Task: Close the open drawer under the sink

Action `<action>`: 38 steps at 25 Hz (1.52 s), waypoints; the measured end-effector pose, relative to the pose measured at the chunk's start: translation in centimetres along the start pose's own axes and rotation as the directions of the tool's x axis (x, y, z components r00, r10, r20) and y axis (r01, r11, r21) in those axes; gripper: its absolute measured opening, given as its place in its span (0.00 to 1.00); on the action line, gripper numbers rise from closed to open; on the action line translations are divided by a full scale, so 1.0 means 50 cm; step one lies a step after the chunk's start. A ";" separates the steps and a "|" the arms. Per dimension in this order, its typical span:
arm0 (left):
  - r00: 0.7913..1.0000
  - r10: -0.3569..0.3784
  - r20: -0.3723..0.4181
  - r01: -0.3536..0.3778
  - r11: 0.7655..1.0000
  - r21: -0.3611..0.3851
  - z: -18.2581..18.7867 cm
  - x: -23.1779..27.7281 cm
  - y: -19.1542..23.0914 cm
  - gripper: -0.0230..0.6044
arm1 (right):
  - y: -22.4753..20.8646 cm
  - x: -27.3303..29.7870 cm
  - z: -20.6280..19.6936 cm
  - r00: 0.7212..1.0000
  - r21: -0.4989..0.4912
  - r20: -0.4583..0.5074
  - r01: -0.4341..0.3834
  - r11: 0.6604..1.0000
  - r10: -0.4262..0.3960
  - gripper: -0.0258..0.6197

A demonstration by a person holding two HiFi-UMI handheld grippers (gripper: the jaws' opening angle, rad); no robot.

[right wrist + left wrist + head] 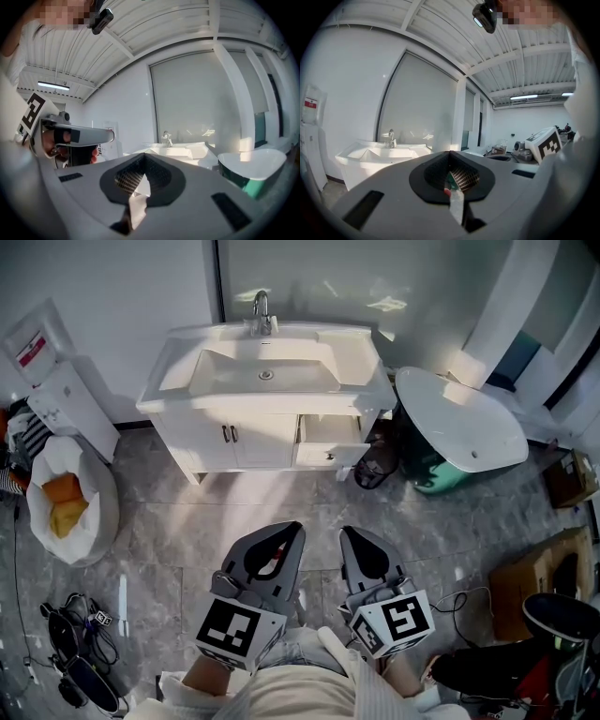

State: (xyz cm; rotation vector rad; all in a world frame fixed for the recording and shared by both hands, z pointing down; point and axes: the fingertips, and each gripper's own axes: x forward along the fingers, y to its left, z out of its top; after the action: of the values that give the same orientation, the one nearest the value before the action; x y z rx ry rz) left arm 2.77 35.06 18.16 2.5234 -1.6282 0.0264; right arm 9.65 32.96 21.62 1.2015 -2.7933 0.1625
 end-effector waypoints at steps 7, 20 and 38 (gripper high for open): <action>1.000 -0.004 0.000 0.004 1.000 0.013 0.017 0.090 0.100 0.06 | -0.051 0.124 0.005 1.000 -0.001 -0.021 0.015 1.000 -0.015 0.05; 0.997 -0.080 -0.003 0.080 0.996 0.050 0.089 0.318 0.344 0.06 | -0.178 0.412 0.053 0.990 0.009 -0.036 0.135 0.991 -0.135 0.05; 0.983 -0.156 -0.097 0.157 0.988 0.004 0.059 0.494 0.460 0.06 | -0.266 0.580 0.020 0.974 0.050 -0.126 0.195 0.980 -0.187 0.05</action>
State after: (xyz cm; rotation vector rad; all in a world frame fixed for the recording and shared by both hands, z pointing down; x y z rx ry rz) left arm -8.03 3.00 19.89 2.6069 -1.3947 0.1397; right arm -0.58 2.94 25.19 1.4157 -2.5701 0.2980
